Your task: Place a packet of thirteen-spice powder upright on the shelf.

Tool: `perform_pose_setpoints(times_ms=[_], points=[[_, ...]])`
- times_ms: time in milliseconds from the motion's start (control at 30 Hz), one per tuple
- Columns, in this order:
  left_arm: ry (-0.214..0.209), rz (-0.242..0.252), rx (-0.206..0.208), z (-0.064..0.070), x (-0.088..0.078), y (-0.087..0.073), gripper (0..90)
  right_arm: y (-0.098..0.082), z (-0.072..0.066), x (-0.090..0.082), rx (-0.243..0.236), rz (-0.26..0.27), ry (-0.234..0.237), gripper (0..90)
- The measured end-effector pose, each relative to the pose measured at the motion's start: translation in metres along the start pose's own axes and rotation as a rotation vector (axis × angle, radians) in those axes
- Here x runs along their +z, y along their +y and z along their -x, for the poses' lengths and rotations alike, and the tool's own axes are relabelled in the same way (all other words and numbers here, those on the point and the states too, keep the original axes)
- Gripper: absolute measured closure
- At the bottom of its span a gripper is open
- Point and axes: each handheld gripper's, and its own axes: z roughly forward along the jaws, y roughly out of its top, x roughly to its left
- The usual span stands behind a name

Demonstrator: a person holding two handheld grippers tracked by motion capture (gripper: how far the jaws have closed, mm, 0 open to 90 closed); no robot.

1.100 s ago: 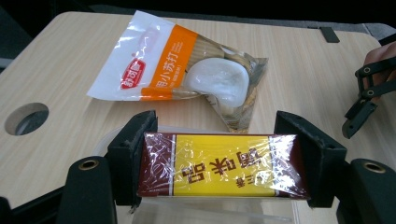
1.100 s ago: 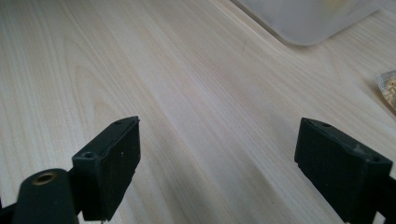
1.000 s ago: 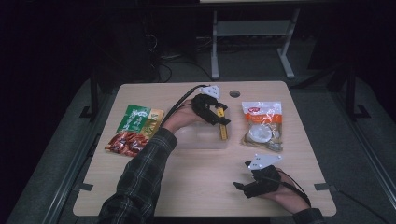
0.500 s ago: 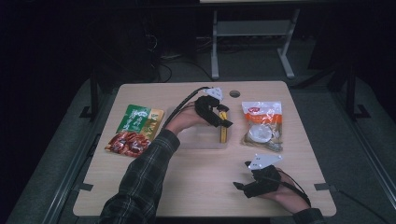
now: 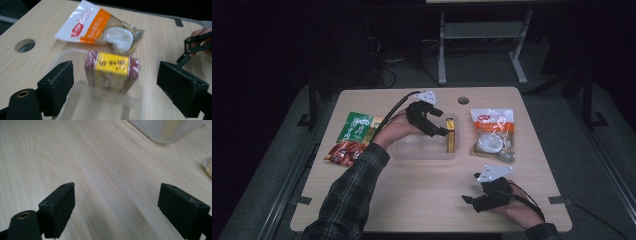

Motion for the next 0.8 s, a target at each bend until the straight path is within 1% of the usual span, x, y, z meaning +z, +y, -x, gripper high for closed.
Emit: perform_pose_setpoints(times_ms=[133, 200, 233, 300, 333, 433, 467, 500, 567, 600, 667, 733, 767, 800], points=[[0.019, -0.014, -0.012, 0.003, -0.014, -0.009, 13.6, 0.000, 0.000, 0.002, 0.004, -0.007, 0.003, 13.8], [0.028, -0.015, -0.024, 0.006, -0.020, -0.013, 13.6, 0.000, 0.000, 0.002, 0.000, -0.009, 0.003, 13.8], [0.026, -0.014, -0.032, 0.008, -0.022, -0.016, 13.6, 0.000, 0.000, 0.002, -0.001, -0.010, 0.003, 13.8], [0.042, -0.029, -0.048, 0.012, -0.027, -0.020, 13.6, 0.000, 0.000, 0.003, 0.003, -0.013, 0.002, 13.8], [0.044, -0.044, -0.045, 0.015, -0.029, -0.024, 13.6, 0.000, 0.000, 0.002, 0.003, -0.016, 0.002, 13.8], [0.056, -0.059, -0.040, 0.022, -0.035, -0.030, 13.6, -0.001, 0.000, 0.003, 0.007, -0.013, 0.002, 13.8], [0.062, -0.056, -0.049, 0.025, -0.036, -0.032, 13.7, -0.001, 0.000, 0.003, 0.006, -0.014, 0.001, 13.8], [0.065, -0.063, -0.047, 0.028, -0.038, -0.034, 13.7, -0.001, 0.000, 0.003, 0.002, -0.014, -0.001, 13.8], [0.072, -0.062, -0.045, 0.035, -0.042, -0.038, 13.7, -0.001, 0.000, 0.003, 0.003, -0.019, -0.001, 13.8], [0.076, -0.062, -0.036, 0.038, -0.044, -0.039, 13.7, -0.001, 0.001, 0.003, 0.002, -0.019, -0.001, 13.8], [0.086, -0.066, -0.031, 0.043, -0.048, -0.043, 13.7, -0.001, 0.001, 0.003, 0.004, -0.022, 0.000, 13.8], [0.100, -0.063, -0.043, 0.048, -0.051, -0.047, 13.8, -0.001, 0.001, 0.004, -0.001, -0.021, -0.002, 13.8], [0.110, -0.061, -0.057, 0.051, -0.052, -0.050, 14.4, -0.001, 0.001, 0.004, 0.000, -0.022, -0.003, 13.8], [0.117, -0.064, -0.055, 0.052, -0.054, -0.053, 14.3, -0.001, 0.001, 0.004, -0.001, -0.021, -0.003, 13.8]])
